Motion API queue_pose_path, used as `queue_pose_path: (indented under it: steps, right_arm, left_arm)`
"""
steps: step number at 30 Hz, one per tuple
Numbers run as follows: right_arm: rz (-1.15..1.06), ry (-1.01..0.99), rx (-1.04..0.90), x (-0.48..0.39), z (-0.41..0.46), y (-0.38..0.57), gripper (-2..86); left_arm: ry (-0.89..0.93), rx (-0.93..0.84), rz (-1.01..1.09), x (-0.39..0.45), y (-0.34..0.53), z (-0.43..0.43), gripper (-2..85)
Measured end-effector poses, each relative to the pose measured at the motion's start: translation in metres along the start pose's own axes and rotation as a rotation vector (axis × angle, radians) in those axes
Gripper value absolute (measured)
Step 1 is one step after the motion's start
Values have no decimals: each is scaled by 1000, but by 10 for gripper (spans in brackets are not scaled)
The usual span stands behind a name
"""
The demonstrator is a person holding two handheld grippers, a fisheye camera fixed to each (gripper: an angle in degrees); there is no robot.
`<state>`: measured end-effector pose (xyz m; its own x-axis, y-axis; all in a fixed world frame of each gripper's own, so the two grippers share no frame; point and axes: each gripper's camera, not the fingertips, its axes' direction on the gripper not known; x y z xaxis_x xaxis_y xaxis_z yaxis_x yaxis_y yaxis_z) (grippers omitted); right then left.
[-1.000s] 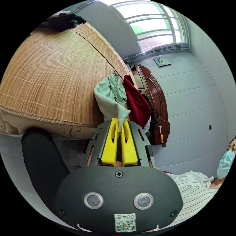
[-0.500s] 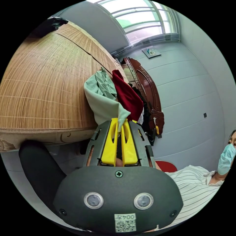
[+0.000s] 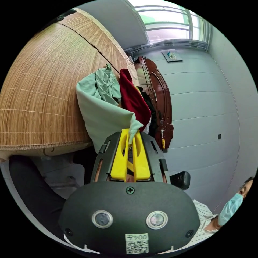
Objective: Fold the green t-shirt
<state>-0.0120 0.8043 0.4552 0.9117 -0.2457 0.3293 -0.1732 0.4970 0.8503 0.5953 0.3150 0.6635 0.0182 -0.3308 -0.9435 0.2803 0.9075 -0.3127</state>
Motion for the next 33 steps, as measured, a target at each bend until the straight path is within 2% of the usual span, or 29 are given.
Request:
queue_pose_path:
  steps: [2, 6, 9, 12, 17, 20, 26, 30, 33]
  right_arm:
    - [-10, 142, -13, -19, 20, -7, 97]
    - [-6, 265, 2, -24, 39, -13, 10]
    - [23, 148, -60, 2, 48, -24, -2]
    - [196, -119, -110, 68, 55, -33, -6]
    - [564, -562, -90, 208, 73, -59, -8]
    - [669, -654, -48, 248, 83, -85, -8]
    - [765, -728, -71, 260, 124, -133, -7]
    - [715, -758, -88, 240, 143, -156, -7]
    - [682, -811, -98, 220, 159, -167, -7]
  left_arm:
    - [-14, 2, 9, 6, -1, 5, 20]
    - [21, 15, 34, 13, -4, 13, 32]
    - [101, 71, 78, 6, -4, 5, 48]
    - [201, 137, 73, -17, 1, -3, 73]
    - [65, 223, 51, -47, 33, 14, 104]
    - [-19, 165, 69, -53, 53, 54, 124]
    - [-108, -5, 172, -36, 68, 146, 167]
    - [-209, -32, 232, -18, 67, 188, 197]
    - [-275, -18, 203, -22, 64, 204, 216]
